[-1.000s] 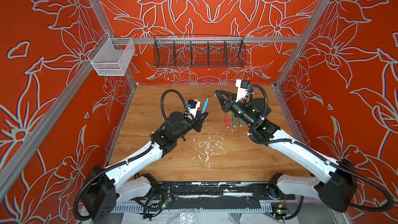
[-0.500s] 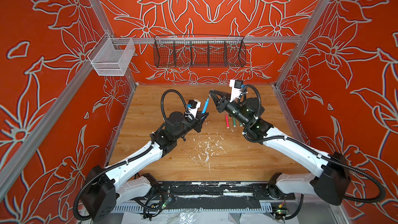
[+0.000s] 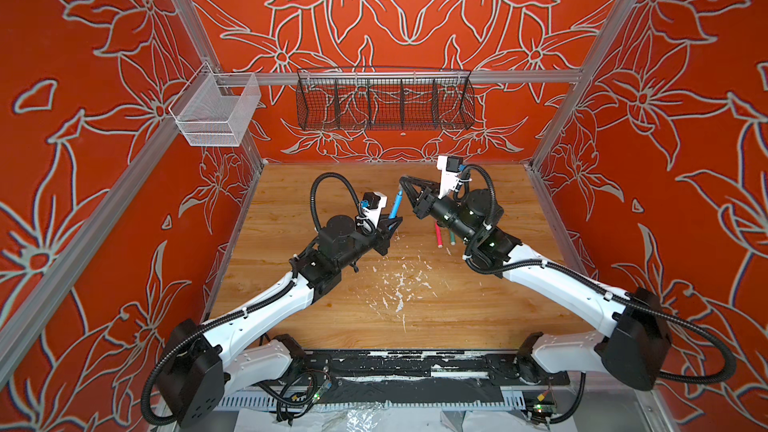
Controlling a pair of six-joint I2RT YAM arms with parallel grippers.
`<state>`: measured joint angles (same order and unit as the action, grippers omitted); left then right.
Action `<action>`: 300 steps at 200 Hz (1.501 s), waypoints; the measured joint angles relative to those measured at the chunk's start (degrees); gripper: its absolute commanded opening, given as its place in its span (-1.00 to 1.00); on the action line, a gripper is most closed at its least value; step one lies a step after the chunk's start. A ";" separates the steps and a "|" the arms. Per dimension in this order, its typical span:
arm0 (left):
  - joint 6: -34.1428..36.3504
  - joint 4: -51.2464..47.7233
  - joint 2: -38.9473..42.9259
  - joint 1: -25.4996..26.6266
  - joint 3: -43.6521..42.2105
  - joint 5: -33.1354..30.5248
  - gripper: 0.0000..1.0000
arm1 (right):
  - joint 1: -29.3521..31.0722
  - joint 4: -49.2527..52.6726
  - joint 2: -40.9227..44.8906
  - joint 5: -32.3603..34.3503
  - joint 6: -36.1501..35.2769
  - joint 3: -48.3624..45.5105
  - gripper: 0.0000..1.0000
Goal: Insert the pens into the pen caps
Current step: 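Press the cap down onto the blue marker tip with the right gripper, then open the right gripper and draw it back while the left gripper holds the capped marker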
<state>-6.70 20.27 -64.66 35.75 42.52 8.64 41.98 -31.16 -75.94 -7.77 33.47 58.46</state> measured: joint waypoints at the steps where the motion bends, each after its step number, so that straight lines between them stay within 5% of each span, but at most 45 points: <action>1: 0.00 0.00 0.00 0.00 0.00 0.00 -1.00 | 0.00 0.00 0.00 0.00 0.00 0.00 -0.75; 300: 2.21 0.02 1.33 0.31 0.00 -3.50 -1.00 | 3.37 7.17 4.22 -1.11 -1.49 -1.31 -0.36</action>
<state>-4.49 20.29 -63.33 36.05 42.52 5.15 45.34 -23.99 -71.72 -8.88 31.99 57.14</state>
